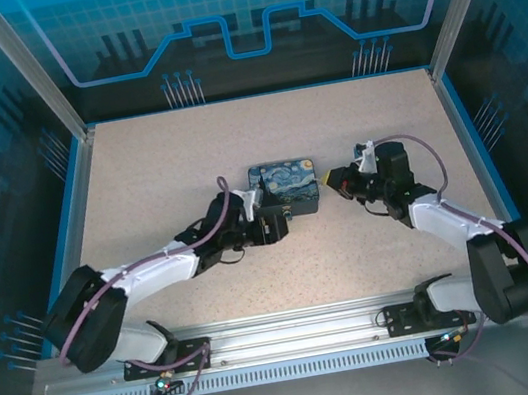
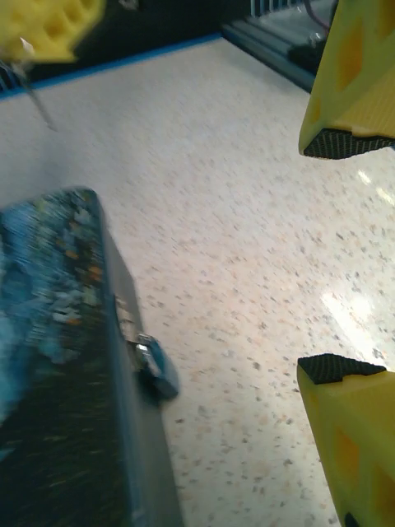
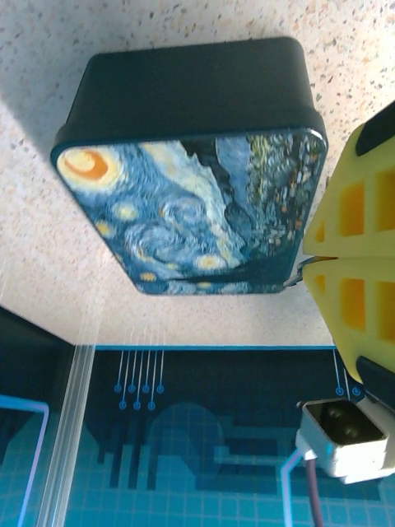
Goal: Unlock a padlock with a key
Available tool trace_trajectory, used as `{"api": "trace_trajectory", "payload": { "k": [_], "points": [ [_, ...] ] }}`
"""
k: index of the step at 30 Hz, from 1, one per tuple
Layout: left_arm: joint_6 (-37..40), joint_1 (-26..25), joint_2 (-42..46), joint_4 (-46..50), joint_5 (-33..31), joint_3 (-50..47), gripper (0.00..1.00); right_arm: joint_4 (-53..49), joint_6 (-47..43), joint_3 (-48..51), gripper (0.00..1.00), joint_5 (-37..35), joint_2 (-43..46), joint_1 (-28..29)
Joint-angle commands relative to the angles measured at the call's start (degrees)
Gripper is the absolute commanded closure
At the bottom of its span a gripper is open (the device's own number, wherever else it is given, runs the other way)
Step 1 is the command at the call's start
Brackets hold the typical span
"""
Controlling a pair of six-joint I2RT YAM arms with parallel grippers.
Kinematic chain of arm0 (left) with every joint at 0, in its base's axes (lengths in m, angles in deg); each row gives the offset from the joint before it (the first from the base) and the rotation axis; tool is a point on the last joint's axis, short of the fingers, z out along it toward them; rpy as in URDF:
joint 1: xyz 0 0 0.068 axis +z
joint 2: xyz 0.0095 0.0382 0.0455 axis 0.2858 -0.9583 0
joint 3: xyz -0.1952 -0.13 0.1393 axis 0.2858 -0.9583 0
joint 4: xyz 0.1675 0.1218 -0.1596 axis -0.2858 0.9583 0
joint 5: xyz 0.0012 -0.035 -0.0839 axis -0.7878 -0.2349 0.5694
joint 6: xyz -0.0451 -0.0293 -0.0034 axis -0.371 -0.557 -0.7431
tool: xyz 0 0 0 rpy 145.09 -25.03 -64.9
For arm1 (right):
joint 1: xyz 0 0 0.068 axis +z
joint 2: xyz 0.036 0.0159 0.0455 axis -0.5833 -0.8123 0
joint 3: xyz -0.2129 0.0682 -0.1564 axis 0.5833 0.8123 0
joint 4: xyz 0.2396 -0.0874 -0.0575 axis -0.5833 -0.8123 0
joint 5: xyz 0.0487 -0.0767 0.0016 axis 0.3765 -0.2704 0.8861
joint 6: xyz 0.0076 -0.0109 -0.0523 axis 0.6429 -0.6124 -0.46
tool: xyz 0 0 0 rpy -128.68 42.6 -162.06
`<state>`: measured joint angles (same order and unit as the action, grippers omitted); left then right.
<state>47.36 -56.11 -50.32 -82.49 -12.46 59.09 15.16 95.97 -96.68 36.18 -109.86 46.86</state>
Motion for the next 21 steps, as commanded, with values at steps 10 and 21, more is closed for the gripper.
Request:
{"api": "trace_trajectory", "payload": {
  "k": [10,21],
  "points": [
    [9.2,-3.6,-12.7,-17.1,-11.5,0.3,0.35,7.5,4.4,-3.9,1.0,0.9,-7.4,0.0],
    [11.3,-4.2,-20.5,-31.8,-22.4,-1.9,0.38,9.3,4.4,-8.6,1.0,2.4,-15.1,1.1]
  ]
}}
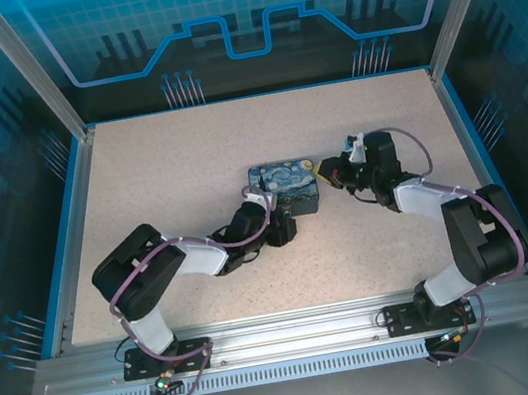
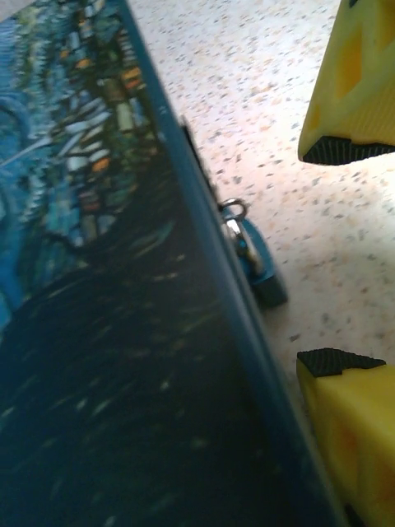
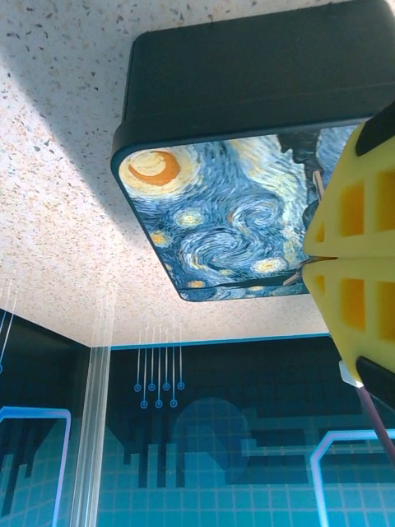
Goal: Unlock a padlock with a key
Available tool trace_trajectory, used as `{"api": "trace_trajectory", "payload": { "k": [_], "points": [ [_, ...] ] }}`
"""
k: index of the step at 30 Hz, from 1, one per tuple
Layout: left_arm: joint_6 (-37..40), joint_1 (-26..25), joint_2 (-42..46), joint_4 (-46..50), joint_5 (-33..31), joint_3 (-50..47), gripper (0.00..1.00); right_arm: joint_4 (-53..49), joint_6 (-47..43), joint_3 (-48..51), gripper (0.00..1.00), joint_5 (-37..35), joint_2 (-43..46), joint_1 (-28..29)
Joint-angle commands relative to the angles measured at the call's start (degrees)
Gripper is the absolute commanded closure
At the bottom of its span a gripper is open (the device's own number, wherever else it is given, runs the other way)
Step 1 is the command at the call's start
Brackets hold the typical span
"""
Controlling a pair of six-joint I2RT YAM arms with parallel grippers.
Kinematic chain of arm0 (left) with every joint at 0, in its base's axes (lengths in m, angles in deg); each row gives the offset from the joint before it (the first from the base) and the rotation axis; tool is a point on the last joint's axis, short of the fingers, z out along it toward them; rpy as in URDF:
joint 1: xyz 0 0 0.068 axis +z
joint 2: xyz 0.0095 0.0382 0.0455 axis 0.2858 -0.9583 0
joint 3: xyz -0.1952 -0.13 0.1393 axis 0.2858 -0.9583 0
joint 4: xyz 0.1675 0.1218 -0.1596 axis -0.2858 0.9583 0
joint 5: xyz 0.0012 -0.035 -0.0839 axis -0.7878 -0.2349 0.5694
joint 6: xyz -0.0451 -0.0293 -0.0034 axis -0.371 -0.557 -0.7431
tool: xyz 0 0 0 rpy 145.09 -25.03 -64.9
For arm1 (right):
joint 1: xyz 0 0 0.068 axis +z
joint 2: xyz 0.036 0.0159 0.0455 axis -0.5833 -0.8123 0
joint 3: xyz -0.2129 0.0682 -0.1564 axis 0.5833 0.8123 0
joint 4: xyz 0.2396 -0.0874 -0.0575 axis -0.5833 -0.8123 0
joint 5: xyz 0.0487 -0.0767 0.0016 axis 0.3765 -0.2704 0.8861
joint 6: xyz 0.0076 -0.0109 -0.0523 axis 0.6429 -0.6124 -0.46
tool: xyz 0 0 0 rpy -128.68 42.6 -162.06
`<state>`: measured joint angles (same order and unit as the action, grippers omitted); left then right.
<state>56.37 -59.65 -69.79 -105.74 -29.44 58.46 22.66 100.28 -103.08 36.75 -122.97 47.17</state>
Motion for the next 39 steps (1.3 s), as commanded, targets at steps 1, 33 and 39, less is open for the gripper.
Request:
{"api": "trace_trajectory", "payload": {
  "k": [1,33,39],
  "points": [
    [2.5,-0.7,-1.3,-9.9,-5.8,-1.5,0.39,1.9,0.2,-2.5,1.0,2.0,-2.6,1.0],
    [-17.8,3.6,-16.3,-36.1,6.5,0.3,0.44,-1.1,-1.6,-3.6,1.0,-0.3,-5.8,2.9],
    [-10.2,3.4,-9.9,-19.6,0.5,0.9,0.42,-1.7,-1.9,-3.9,1.0,-0.6,-6.0,3.0]
  ]
}}
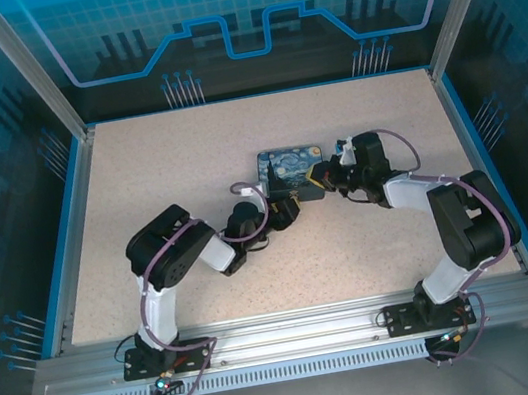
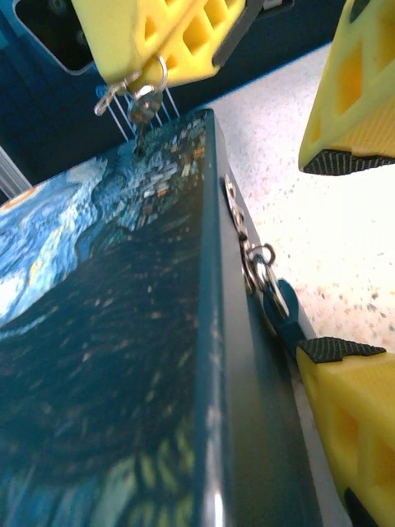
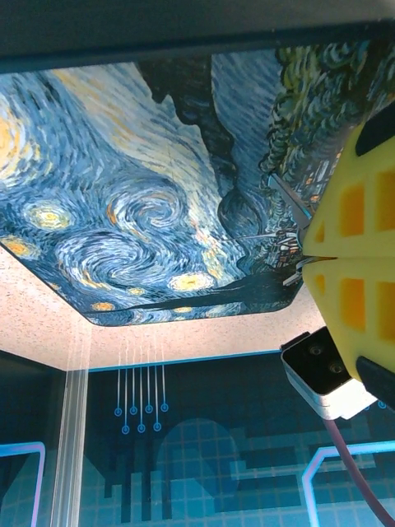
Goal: Unlock a padlock with a key
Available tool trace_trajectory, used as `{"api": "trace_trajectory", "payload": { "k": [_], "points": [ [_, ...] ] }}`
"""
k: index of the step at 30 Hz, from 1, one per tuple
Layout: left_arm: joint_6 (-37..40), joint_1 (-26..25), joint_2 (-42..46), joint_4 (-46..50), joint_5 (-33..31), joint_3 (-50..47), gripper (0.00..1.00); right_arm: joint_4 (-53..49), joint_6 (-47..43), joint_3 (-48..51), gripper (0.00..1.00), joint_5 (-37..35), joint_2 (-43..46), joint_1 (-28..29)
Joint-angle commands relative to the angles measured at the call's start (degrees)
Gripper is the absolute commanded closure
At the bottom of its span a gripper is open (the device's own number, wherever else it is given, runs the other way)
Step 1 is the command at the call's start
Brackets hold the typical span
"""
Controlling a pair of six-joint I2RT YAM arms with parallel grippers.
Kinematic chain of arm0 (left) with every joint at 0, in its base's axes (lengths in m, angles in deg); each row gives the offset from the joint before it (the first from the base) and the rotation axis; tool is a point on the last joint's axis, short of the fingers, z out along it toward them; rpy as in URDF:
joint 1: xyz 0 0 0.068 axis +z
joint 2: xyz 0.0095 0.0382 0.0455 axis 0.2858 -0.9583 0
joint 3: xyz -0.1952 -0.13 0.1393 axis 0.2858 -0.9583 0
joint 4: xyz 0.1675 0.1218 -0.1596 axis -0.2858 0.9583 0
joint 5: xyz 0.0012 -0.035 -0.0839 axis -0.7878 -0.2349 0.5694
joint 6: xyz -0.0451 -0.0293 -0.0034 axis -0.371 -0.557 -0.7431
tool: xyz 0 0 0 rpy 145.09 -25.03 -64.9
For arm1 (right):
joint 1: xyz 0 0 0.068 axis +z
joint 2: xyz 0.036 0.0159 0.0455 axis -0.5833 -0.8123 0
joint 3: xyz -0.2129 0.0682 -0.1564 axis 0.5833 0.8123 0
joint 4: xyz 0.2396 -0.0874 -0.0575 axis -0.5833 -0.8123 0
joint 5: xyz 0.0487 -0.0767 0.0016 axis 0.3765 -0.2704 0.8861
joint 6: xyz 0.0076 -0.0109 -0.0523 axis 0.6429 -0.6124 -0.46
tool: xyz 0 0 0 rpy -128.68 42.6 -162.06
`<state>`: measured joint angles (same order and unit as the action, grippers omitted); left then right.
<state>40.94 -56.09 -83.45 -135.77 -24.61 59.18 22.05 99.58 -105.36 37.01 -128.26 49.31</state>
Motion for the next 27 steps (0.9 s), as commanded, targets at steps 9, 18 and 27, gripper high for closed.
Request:
{"api": "trace_trajectory", "payload": {
  "k": [9,18,27],
  "points": [
    [17.2,-1.0,3.6,25.2,-7.6,8.1,0.4,-0.7,-0.7,-2.3,1.0,-0.8,-2.5,0.8],
    [21.0,-1.9,-1.7,21.6,-4.4,12.1,0.4,-0.4,-0.6,-2.6,1.0,-0.5,-4.3,0.7],
    [16.0,-1.8,-4.1,16.1,5.5,15.6,0.39,-1.5,-1.0,-3.2,1.0,-0.8,-5.1,0.5]
  ]
}}
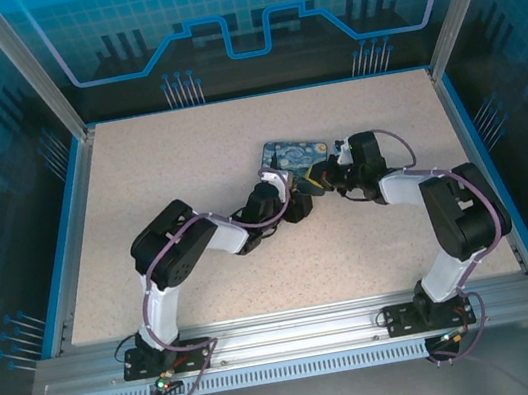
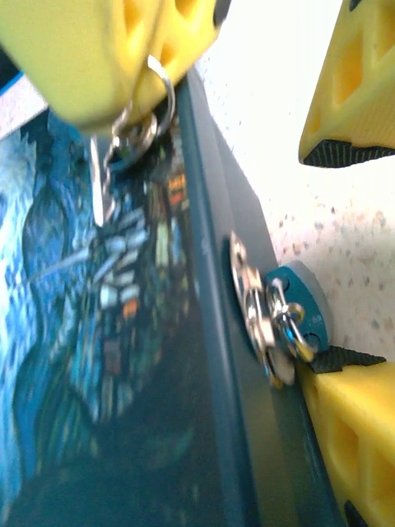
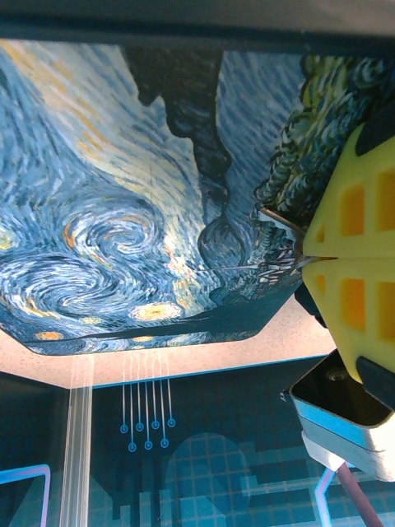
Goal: Unlock a padlock with a key
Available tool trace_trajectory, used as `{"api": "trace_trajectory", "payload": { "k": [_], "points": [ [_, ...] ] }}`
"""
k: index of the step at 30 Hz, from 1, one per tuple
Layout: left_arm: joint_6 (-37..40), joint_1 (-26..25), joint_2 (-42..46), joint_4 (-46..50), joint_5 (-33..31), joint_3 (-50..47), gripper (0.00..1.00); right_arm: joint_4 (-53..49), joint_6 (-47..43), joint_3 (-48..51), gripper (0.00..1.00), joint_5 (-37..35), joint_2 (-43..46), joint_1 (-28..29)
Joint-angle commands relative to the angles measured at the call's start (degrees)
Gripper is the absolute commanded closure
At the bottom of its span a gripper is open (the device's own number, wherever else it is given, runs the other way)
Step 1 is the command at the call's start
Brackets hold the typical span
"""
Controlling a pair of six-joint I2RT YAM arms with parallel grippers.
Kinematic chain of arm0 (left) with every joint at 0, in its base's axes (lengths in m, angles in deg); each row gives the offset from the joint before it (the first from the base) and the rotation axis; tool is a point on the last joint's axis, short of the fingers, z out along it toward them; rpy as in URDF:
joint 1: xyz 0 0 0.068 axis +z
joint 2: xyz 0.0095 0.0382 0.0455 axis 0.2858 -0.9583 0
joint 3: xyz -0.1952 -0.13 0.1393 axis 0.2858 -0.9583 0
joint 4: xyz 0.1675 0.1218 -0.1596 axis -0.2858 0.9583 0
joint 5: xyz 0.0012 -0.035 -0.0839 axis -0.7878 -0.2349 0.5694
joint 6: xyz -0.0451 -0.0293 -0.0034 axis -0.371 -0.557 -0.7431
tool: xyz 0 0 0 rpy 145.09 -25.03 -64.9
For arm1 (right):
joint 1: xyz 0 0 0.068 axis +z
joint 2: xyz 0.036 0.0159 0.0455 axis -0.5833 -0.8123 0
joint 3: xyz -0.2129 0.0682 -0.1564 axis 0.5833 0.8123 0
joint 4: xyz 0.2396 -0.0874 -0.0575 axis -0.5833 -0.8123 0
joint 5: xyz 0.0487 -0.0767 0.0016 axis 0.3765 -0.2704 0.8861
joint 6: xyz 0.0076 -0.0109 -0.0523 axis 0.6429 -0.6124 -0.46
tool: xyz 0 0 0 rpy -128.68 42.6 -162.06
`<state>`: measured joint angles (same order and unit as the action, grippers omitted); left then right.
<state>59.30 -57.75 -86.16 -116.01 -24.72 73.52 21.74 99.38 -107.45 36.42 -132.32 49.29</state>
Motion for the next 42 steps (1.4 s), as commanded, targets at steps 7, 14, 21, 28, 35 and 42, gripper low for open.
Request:
{"api": "trace_trajectory", "payload": {
  "k": [7,14,21,28,35,42],
  "points": [
    [-9.5,1.4,-3.6,-10.6,9.6,0.6,0.39,-1.2,-0.6,-1.3,1.0,-0.4,-1.3,0.5],
    [-16.8,2.4,-6.8,-15.6,9.2,0.9,0.4,-1.1,-0.5,-0.8,1.0,-0.5,-1.0,0.5],
    [-19.2,2.2,-7.8,-15.2,6.6,1.0,0.42,-0.8,-0.3,-0.8,1.0,-0.5,-1.0,0.5],
    [-20.7,-0.1,-9.0,-16.4,0.4,0.5,0.55,-0.3,0.3,-0.7,1.0,-0.7,-1.4,0.7],
    [-21.3,-0.6,-10.1,-17.5,-1.5,0.9,0.72,-0.3,0.9,-0.9,1.0,-1.5,-0.7,0.6],
    [-21.7,-0.5,-9.7,-18.2,-2.0,0.3,0.75,-4.6,0.4,-8.4,1.0,-2.5,0.5,-0.9]
  ]
}}
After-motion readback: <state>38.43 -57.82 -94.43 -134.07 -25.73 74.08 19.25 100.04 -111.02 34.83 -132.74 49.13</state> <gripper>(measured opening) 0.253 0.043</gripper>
